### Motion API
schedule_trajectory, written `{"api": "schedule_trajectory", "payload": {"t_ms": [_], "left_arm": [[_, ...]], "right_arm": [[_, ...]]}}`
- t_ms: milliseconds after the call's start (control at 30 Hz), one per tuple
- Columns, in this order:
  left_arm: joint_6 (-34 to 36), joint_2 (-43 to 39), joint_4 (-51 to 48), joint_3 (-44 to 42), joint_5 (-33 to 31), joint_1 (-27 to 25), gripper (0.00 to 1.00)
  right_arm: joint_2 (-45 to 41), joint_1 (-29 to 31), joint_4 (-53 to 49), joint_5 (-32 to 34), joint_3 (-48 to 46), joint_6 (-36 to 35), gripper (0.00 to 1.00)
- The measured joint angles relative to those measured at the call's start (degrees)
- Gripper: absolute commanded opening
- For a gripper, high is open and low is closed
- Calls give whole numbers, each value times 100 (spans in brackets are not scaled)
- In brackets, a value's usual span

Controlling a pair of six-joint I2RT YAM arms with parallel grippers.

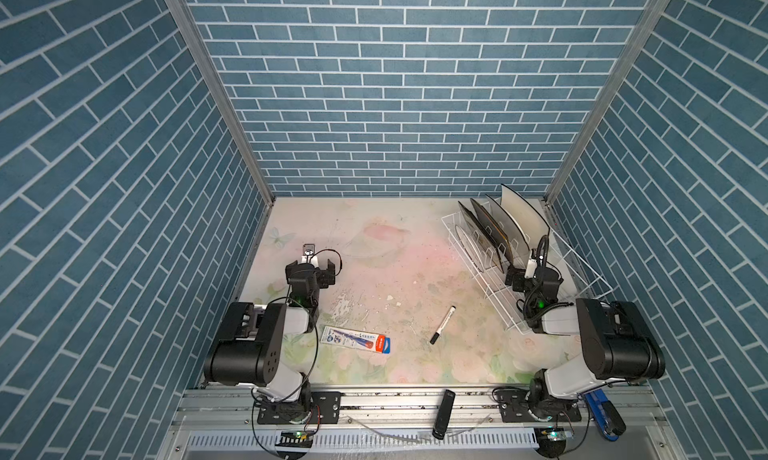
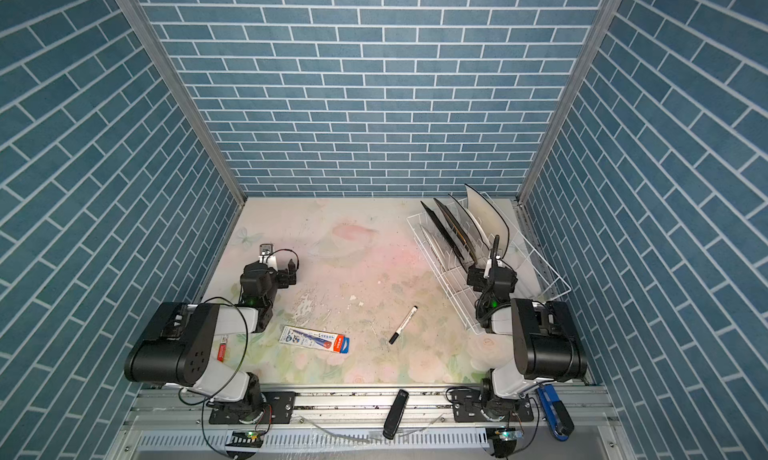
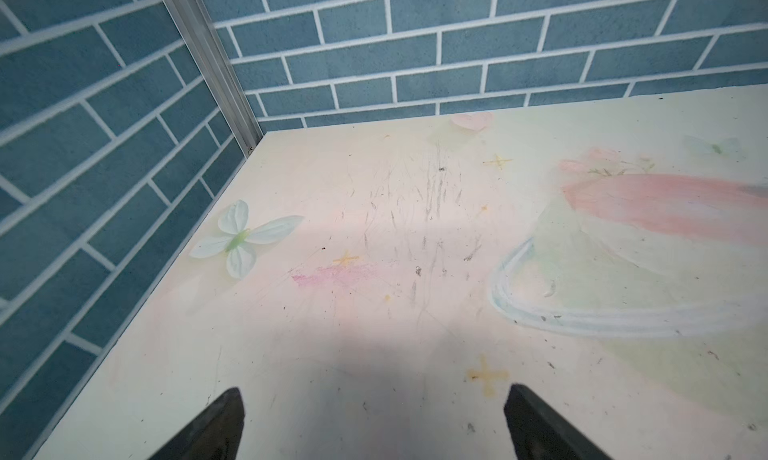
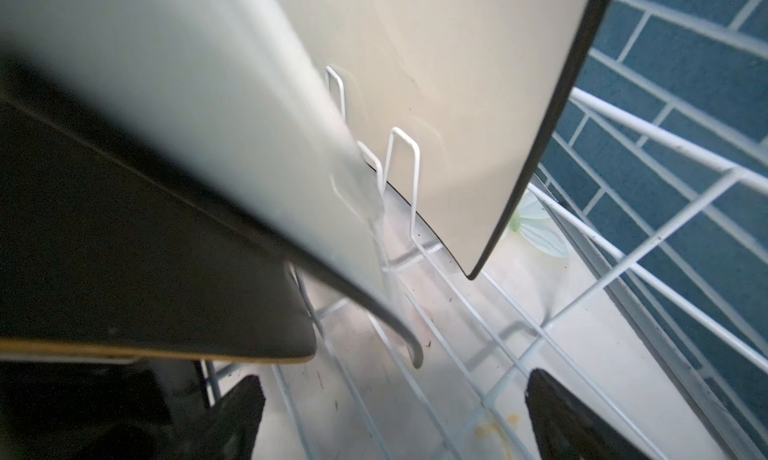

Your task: Unload the plates from the dish rack

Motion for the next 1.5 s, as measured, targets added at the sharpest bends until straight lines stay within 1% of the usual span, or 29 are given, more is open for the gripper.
{"api": "schedule_trajectory", "payload": {"t_ms": [1200, 1300, 1400, 1500], "left_arm": [[0, 0, -17, 11, 13, 2, 100], [0, 0, -17, 11, 22, 2, 100], [33, -20, -26, 11, 129, 2, 100], [70, -306, -221, 7, 201, -4, 100]], "right_arm": [[0, -9, -2, -37, 2, 22, 99], [-31, -9, 225, -42, -79, 22, 99], [-422, -9, 514, -17, -459, 28, 98], [-1180, 2, 557, -79, -684, 26, 97]]}}
